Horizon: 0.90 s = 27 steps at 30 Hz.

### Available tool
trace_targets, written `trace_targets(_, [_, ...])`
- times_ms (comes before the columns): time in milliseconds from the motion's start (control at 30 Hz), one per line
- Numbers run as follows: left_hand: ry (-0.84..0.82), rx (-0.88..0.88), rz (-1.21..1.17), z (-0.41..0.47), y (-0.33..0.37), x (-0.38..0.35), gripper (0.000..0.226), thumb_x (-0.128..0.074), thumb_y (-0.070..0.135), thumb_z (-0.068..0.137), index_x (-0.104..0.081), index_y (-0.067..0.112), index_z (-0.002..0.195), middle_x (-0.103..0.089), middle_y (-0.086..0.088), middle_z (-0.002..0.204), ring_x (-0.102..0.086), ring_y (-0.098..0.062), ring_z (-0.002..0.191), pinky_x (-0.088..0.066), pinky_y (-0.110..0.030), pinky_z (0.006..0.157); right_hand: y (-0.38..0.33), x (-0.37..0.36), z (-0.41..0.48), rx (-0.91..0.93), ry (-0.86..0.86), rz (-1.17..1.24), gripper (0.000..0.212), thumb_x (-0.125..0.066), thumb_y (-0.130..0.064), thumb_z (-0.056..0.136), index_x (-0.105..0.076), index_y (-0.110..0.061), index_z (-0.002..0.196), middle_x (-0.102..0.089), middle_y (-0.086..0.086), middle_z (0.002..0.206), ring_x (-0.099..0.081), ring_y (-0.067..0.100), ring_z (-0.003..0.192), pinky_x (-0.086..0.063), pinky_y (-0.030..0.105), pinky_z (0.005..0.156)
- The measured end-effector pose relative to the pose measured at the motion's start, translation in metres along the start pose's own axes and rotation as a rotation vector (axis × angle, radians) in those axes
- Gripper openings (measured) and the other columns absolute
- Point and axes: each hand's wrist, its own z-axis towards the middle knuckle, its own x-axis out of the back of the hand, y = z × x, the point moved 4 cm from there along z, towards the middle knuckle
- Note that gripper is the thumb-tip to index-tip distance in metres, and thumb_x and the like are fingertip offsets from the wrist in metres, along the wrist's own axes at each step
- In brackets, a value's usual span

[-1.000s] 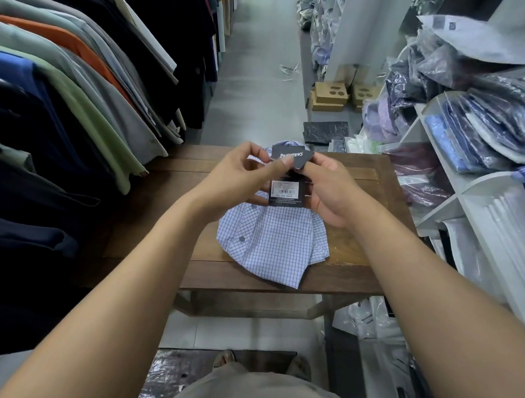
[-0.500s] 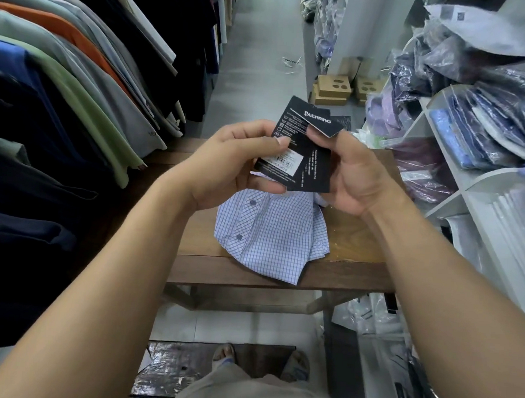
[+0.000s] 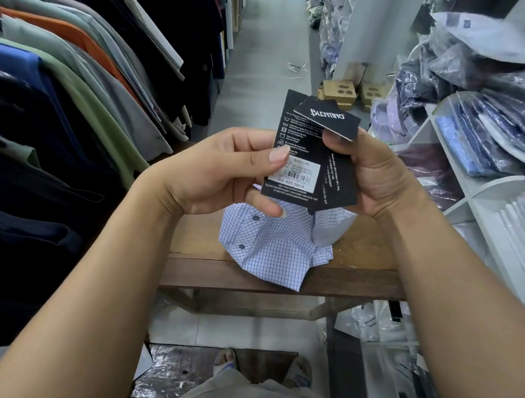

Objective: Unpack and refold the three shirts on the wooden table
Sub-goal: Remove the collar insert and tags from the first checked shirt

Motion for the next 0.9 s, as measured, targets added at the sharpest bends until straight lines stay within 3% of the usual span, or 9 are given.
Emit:
trace_targets(133, [0.079, -0.030, 0.009, -0.001, -0.003, 0.007, 0.040, -0.075, 0.035, 0.082, -0.073, 0.011, 0.114, -0.074, -0.010, 0.107, -0.075, -0.018, 0.082, -0.062, -0.023, 0.065, 0.002, -0.001, 0.005, -0.046, 0.003, 0.028, 0.094, -0.082, -0.017, 0.077, -0.025, 0.012, 0.147, -0.038, 0.023, 0.132, -0.049, 0.038, 0.112, -0.036, 0.060, 0.094])
trace_targets(233, [0.132, -0.062, 0.020, 0.000, -0.004, 0.010, 0.039, -0.078, 0.032, 0.080, -0.073, 0.012, 0.114, -0.074, -0.008, 0.105, -0.075, -0.017, 0.084, -0.061, -0.022, 0.065, 0.001, -0.004, 0.003, -0.024, -0.004, 0.079, 0.076, -0.076, -0.011, 0.082, -0.032, 0.004, 0.141, -0.036, 0.027, 0.134, -0.049, 0.041, 0.109, -0.038, 0.061, 0.089])
trace_targets(267, [0.141, -0.080, 0.027, 0.000, -0.005, 0.010, 0.041, -0.079, 0.030, 0.080, -0.072, 0.012, 0.116, -0.074, -0.007, 0.105, -0.074, -0.017, 0.085, -0.061, -0.023, 0.067, 0.002, -0.002, 0.002, -0.032, 0.011, 0.079, 0.078, -0.077, -0.011, 0.082, -0.031, 0.005, 0.143, -0.036, 0.028, 0.135, -0.050, 0.041, 0.109, -0.040, 0.061, 0.088])
trace_targets(400, [0.144, -0.123, 0.020, 0.001, -0.007, 0.012, 0.049, -0.082, 0.024, 0.080, -0.067, 0.009, 0.124, -0.074, -0.010, 0.111, -0.074, -0.023, 0.093, -0.062, -0.031, 0.073, 0.001, 0.002, -0.001, -0.069, 0.030, 0.043, 0.109, -0.088, -0.019, 0.073, -0.019, 0.009, 0.153, -0.032, 0.033, 0.149, -0.046, 0.044, 0.125, -0.035, 0.066, 0.105])
trace_targets(500, [0.125, -0.126, -0.009, 0.002, -0.008, 0.011, 0.049, -0.081, 0.023, 0.080, -0.067, 0.009, 0.124, -0.073, -0.011, 0.112, -0.073, -0.024, 0.095, -0.062, -0.034, 0.076, -0.002, 0.003, -0.005, -0.072, 0.041, 0.033, 0.111, -0.089, -0.019, 0.071, -0.021, 0.010, 0.153, -0.028, 0.034, 0.153, -0.043, 0.043, 0.130, -0.029, 0.064, 0.112])
trace_targets(600, [0.081, -0.121, -0.030, 0.001, -0.006, 0.006, 0.039, -0.076, 0.023, 0.084, -0.070, 0.014, 0.122, -0.076, -0.003, 0.105, -0.074, -0.014, 0.086, -0.060, -0.023, 0.069, -0.003, 0.004, -0.005, -0.092, 0.063, 0.050, 0.111, -0.090, -0.019, 0.069, -0.023, 0.008, 0.153, -0.033, 0.033, 0.146, -0.044, 0.041, 0.126, -0.030, 0.063, 0.110])
trace_targets(700, [0.052, -0.112, -0.042, 0.001, -0.003, 0.003, 0.035, -0.075, 0.023, 0.085, -0.072, 0.016, 0.119, -0.076, 0.001, 0.100, -0.073, -0.009, 0.081, -0.058, -0.018, 0.066, -0.005, 0.003, -0.007, -0.078, 0.073, 0.021, 0.109, -0.091, -0.019, 0.067, -0.028, 0.008, 0.151, -0.033, 0.034, 0.143, -0.046, 0.041, 0.121, -0.022, 0.070, 0.115])
trace_targets(800, [0.059, -0.106, -0.020, 0.001, -0.001, 0.004, 0.038, -0.082, 0.026, 0.081, -0.072, 0.018, 0.117, -0.076, 0.000, 0.102, -0.074, -0.012, 0.086, -0.061, -0.022, 0.069, -0.009, 0.003, -0.010, -0.042, 0.116, -0.020, 0.096, -0.094, -0.019, 0.062, -0.041, 0.003, 0.140, -0.040, 0.030, 0.137, -0.043, 0.045, 0.125, -0.029, 0.067, 0.113])
trace_targets(900, [0.079, -0.108, -0.007, 0.002, 0.000, 0.005, 0.041, -0.086, 0.028, 0.076, -0.072, 0.019, 0.114, -0.075, -0.001, 0.104, -0.073, -0.015, 0.089, -0.062, -0.029, 0.074, -0.010, -0.001, -0.010, -0.023, 0.105, 0.008, 0.094, -0.092, -0.017, 0.064, -0.041, 0.001, 0.141, -0.043, 0.029, 0.135, -0.047, 0.045, 0.122, -0.032, 0.065, 0.111])
